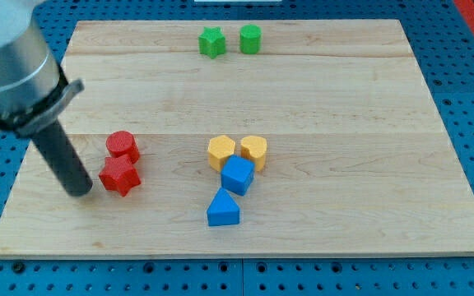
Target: Slide the red circle parallel to the top of the red star
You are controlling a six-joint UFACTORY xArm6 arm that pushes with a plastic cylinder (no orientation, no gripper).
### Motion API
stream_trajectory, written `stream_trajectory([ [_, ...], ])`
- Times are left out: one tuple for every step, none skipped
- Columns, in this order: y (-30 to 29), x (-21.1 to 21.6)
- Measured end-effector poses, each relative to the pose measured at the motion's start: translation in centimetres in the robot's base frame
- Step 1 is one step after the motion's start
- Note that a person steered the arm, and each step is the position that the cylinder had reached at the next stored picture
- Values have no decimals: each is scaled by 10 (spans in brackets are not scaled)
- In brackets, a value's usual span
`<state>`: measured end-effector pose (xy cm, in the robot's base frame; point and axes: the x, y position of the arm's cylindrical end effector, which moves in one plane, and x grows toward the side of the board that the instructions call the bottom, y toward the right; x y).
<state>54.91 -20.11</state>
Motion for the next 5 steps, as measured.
stream_trajectory([
  [34, 6],
  [43, -37],
  [43, -87],
  [46, -131],
  [47, -182],
])
